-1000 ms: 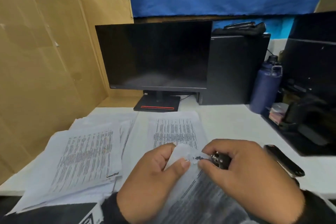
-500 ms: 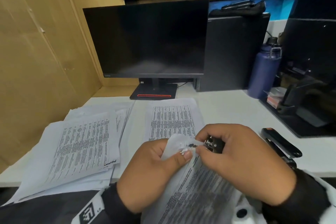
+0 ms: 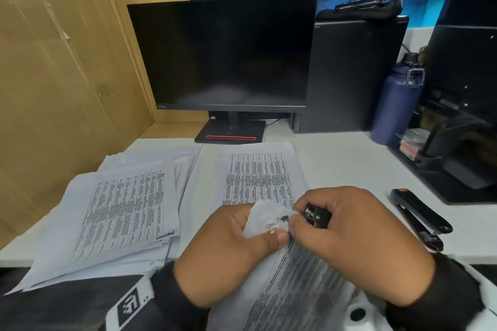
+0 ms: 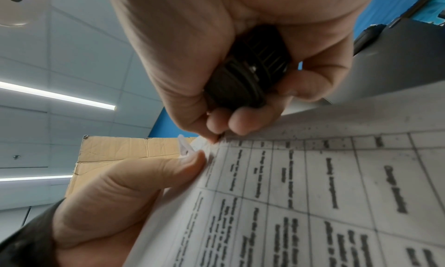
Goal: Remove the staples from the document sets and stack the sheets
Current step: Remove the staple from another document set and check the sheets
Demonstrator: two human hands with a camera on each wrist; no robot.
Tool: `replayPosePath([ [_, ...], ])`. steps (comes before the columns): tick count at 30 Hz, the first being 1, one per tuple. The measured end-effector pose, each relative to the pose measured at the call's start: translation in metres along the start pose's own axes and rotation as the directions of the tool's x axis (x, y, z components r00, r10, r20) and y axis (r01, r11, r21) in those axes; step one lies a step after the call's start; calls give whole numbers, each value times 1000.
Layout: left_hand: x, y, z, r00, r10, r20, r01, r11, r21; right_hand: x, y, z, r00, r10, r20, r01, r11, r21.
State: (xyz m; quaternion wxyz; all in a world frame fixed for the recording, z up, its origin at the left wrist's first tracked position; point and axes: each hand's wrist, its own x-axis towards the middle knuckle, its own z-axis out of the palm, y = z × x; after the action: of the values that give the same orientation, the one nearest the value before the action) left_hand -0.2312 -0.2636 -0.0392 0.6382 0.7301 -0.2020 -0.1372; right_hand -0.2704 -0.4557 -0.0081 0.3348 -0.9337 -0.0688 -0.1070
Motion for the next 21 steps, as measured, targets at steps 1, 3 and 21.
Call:
replayPosePath([
  [1,0,0,0,1000,-15,-6,14,1000,-15,0,0,0,1000,4,4,-4,1000,4],
  [3,0,-1,0,999,-52,-11,51,995,-89,1,2,1,1000,6,-2,-6,1000,10],
  [21,4,1,1,970,-133,-202,35,903,-427,-8,1,36,962,-224,-157,226,974,-6],
])
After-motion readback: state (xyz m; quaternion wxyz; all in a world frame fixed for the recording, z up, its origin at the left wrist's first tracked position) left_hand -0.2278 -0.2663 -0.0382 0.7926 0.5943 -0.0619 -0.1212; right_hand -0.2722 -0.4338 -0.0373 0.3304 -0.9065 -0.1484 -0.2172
